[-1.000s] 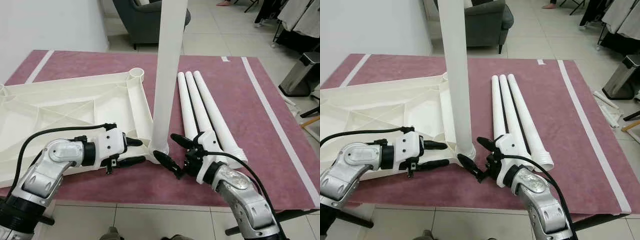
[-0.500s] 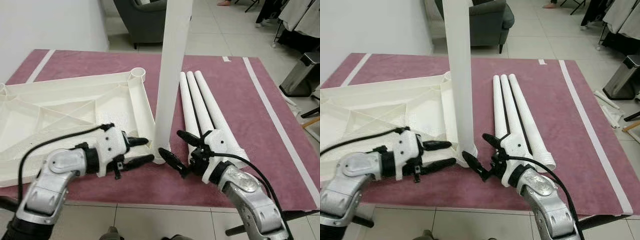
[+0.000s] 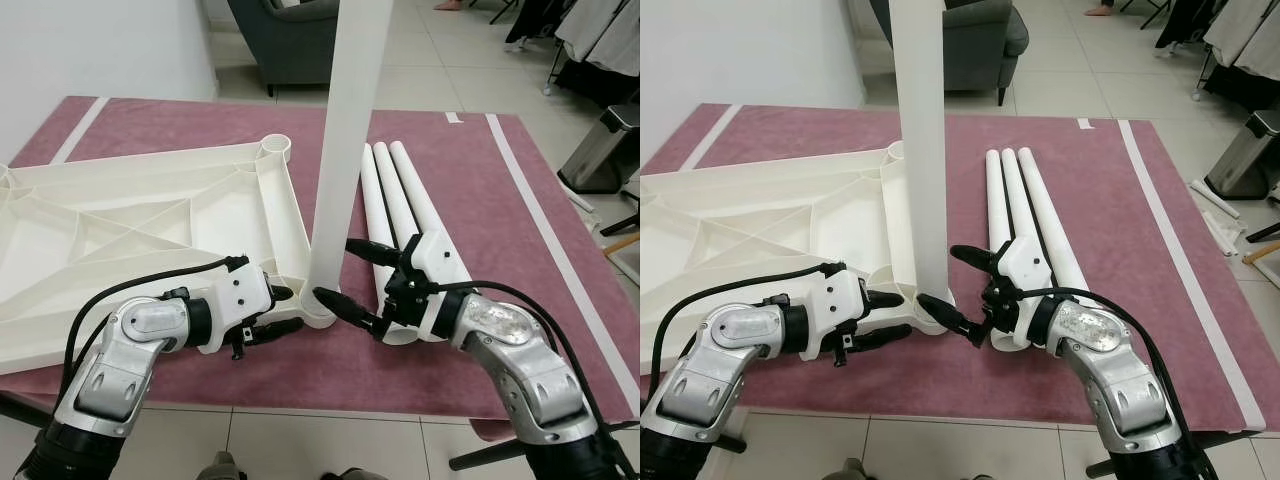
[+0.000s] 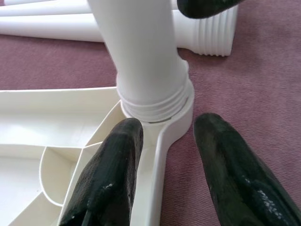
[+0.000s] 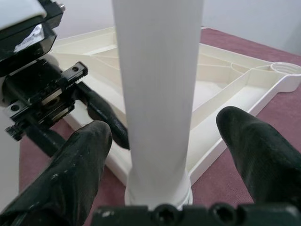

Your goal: Building children table

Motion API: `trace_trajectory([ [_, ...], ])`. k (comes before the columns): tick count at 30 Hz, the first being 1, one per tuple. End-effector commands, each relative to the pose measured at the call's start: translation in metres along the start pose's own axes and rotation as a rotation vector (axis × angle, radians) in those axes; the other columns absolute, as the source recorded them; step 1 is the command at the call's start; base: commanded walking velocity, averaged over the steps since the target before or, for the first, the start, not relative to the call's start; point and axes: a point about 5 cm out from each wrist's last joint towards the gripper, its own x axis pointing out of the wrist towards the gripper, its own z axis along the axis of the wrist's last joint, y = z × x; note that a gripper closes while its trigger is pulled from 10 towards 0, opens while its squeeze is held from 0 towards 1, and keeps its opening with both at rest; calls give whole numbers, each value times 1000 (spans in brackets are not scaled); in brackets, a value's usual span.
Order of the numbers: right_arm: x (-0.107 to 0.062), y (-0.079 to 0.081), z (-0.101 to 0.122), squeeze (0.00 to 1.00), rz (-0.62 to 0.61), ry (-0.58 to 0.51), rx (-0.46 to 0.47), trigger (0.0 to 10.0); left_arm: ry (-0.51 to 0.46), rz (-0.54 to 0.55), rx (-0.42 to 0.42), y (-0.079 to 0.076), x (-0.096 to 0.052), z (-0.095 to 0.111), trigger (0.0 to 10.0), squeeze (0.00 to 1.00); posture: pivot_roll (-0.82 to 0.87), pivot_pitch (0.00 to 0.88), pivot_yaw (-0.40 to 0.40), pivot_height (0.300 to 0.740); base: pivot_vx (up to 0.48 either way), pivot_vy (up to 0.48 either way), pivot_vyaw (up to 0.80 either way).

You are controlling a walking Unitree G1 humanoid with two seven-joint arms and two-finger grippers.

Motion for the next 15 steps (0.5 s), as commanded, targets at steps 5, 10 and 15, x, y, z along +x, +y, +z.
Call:
trace_trajectory([
  [5, 16, -4, 3, 0, 67, -25, -11, 10000, 83, 376, 14, 24, -7, -11, 10000, 0, 79, 93, -1, 740, 0, 0, 0],
  [10, 23, -3, 1, 0, 106, -20, -8, 10000, 102, 319, 25, 25, -8, -14, 10000, 0, 80, 95, -6, 740, 0, 0, 0],
  [15, 31, -5, 1, 0, 139, -19, -14, 10000, 131, 240, 44, 24, -9, -19, 10000, 0, 84, 97, -12, 740, 0, 0, 0],
])
